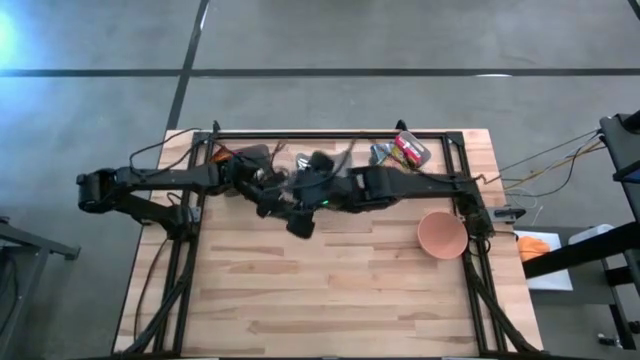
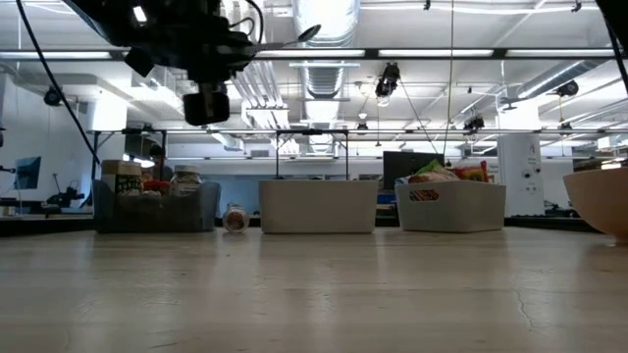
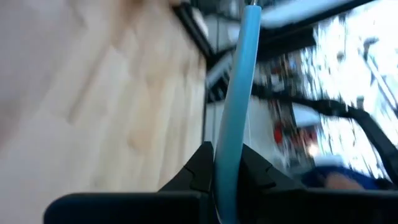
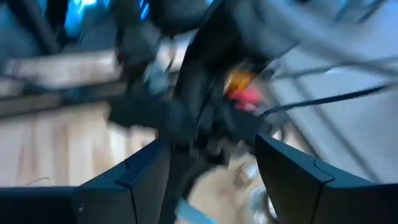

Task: Pick & Place Food Item
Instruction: Put the small blue spoon into the right gray bin

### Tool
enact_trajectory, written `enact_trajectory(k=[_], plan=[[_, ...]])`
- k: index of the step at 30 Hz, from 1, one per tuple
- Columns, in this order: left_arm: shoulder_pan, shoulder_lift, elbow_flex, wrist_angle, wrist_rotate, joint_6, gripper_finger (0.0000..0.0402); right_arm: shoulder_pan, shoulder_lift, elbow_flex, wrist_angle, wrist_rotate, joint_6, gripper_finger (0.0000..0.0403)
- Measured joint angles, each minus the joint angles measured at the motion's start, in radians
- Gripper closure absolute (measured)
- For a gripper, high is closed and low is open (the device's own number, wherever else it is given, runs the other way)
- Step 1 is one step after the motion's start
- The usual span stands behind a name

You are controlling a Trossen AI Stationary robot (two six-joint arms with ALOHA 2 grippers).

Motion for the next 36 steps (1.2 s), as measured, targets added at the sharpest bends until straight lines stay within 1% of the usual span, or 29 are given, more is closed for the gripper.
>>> enact_trajectory(k=[4,6,8,10,12,15,19,24,27,30,34,36], plan=[[0.048,0.0,0.0,0.133,-0.063,-0.027,0.0375,0.018,-0.069,0.002,0.055,0.151,0.031,0.017],[0.061,0.0,-0.002,0.241,-0.085,-0.054,0.0375,0.031,-0.098,0.002,0.055,0.227,0.068,0.017],[0.063,0.0,-0.002,0.384,-0.121,-0.083,0.0375,0.039,-0.123,0.001,0.062,0.281,0.096,0.0172],[0.062,0.0,-0.002,0.542,-0.157,-0.106,0.0375,0.046,-0.14,0.001,0.068,0.319,0.128,0.0176],[0.061,0.0,-0.002,0.678,-0.191,-0.118,0.0375,0.048,-0.148,0.001,0.074,0.335,0.159,0.0185],[0.061,0.0,0.0,0.783,-0.235,-0.144,0.0375,0.05,-0.15,-0.001,0.094,0.342,0.184,0.0204],[0.052,0.0,0.024,0.791,-0.234,-0.138,0.0375,0.048,-0.145,-0.002,0.171,0.342,0.184,0.0235],[0.016,0.001,0.074,0.79,-0.211,-0.077,0.0375,0.029,-0.141,-0.011,0.175,0.342,0.186,0.0264],[-0.004,0.001,0.105,0.775,-0.21,-0.038,0.0375,0.02,-0.141,-0.013,0.178,0.341,0.187,0.0268],[-0.014,0.001,0.138,0.724,-0.21,0.003,0.0375,0.018,-0.141,-0.013,0.195,0.336,0.185,0.0269],[-0.015,0.0,0.168,0.65,-0.209,0.048,0.0375,0.015,-0.142,-0.013,0.213,0.288,0.181,0.0269],[-0.017,0.002,0.17,0.639,-0.206,0.058,0.0375,0.014,-0.139,-0.016,0.211,0.276,0.181,0.0269]])
